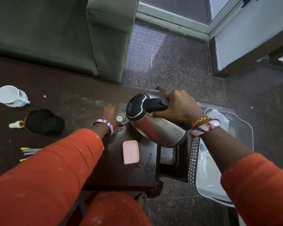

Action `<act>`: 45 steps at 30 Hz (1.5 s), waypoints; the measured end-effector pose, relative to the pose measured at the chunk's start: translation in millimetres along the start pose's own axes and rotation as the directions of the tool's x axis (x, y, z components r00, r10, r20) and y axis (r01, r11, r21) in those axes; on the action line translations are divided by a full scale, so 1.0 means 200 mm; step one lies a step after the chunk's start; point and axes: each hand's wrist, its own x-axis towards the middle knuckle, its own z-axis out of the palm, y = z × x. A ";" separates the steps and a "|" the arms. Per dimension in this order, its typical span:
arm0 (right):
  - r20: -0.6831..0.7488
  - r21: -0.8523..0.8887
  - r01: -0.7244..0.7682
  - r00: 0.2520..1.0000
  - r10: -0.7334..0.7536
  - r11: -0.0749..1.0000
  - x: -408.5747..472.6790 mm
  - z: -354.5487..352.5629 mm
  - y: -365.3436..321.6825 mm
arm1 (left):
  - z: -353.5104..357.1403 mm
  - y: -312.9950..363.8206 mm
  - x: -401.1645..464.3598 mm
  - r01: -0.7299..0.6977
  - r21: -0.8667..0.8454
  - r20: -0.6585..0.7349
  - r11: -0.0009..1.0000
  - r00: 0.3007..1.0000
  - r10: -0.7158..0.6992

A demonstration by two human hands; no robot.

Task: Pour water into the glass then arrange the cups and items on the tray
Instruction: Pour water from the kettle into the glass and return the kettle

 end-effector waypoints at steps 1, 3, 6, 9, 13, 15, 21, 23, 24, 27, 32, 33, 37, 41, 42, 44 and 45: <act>0.010 -0.010 0.003 1.000 -0.003 1.000 0.00 0.00 -0.01 | 0.00 0.00 0.00 0.002 -0.003 -0.002 1.000 1.000 -0.002; 0.023 -0.036 0.011 1.000 -0.010 0.999 0.02 0.00 -0.02 | 0.01 -0.01 0.01 0.000 0.000 -0.008 1.000 1.000 0.000; 0.031 -0.070 0.023 0.999 -0.021 0.997 0.05 0.01 -0.04 | 0.01 -0.03 0.01 -0.008 0.008 -0.012 1.000 1.000 0.008; 0.030 -0.087 0.039 0.999 -0.037 0.995 0.08 0.01 -0.06 | 0.01 -0.03 0.01 -0.025 0.003 -0.031 1.000 0.999 0.025; 0.052 -0.115 0.049 0.998 -0.044 0.992 0.10 0.02 -0.11 | 0.01 -0.03 0.01 -0.028 0.005 -0.024 1.000 0.999 0.028; 0.057 -0.134 0.052 0.997 -0.045 0.990 0.11 0.02 -0.14 | 0.01 -0.03 0.01 -0.026 0.017 -0.020 1.000 0.999 0.027; 0.068 -0.146 0.066 0.996 -0.057 0.987 0.12 0.03 -0.17 | 0.01 -0.04 0.01 -0.030 0.005 -0.016 1.000 0.999 0.030; 0.076 -0.144 0.065 0.996 -0.054 0.987 0.12 0.04 -0.17 | 0.01 -0.04 0.01 -0.035 0.004 -0.013 0.999 0.999 0.035; 0.077 -0.142 0.065 0.996 -0.054 0.988 0.12 0.04 -0.17 | 0.01 -0.04 0.01 -0.033 0.001 -0.014 0.999 0.999 0.034; 0.070 -0.140 0.056 0.996 -0.047 0.989 0.13 0.05 -0.17 | 0.01 -0.05 0.01 -0.029 -0.019 -0.024 0.999 0.999 0.028; 0.063 -0.142 0.035 0.998 -0.026 0.989 0.14 0.05 -0.18 | 0.03 -0.06 0.02 -0.034 -0.041 -0.039 0.999 0.999 0.033; 0.059 -0.146 0.038 0.998 -0.030 0.989 0.14 0.05 -0.19 | 0.03 -0.07 0.02 -0.031 -0.040 -0.037 0.999 0.999 0.030; 0.046 -0.146 0.032 0.999 -0.026 0.989 0.16 0.05 -0.21 | 0.03 -0.07 0.02 -0.033 -0.020 -0.021 0.999 0.999 0.033; 0.044 -0.145 0.039 0.998 -0.033 0.989 0.18 0.04 -0.22 | 0.02 -0.07 0.03 -0.035 -0.010 -0.009 0.999 0.999 0.035; 0.045 -0.144 0.042 0.998 -0.036 0.989 0.18 0.04 -0.23 | 0.02 -0.07 0.03 -0.039 -0.001 -0.009 0.999 0.999 0.039; 0.051 -0.145 0.048 0.998 -0.041 0.988 0.19 0.04 -0.24 | 0.03 -0.07 0.04 -0.046 0.007 -0.006 0.999 0.999 0.046; 0.053 -0.146 0.049 0.998 -0.042 0.988 0.19 0.05 -0.24 | 0.03 -0.07 0.04 -0.046 0.007 0.000 0.999 0.999 0.046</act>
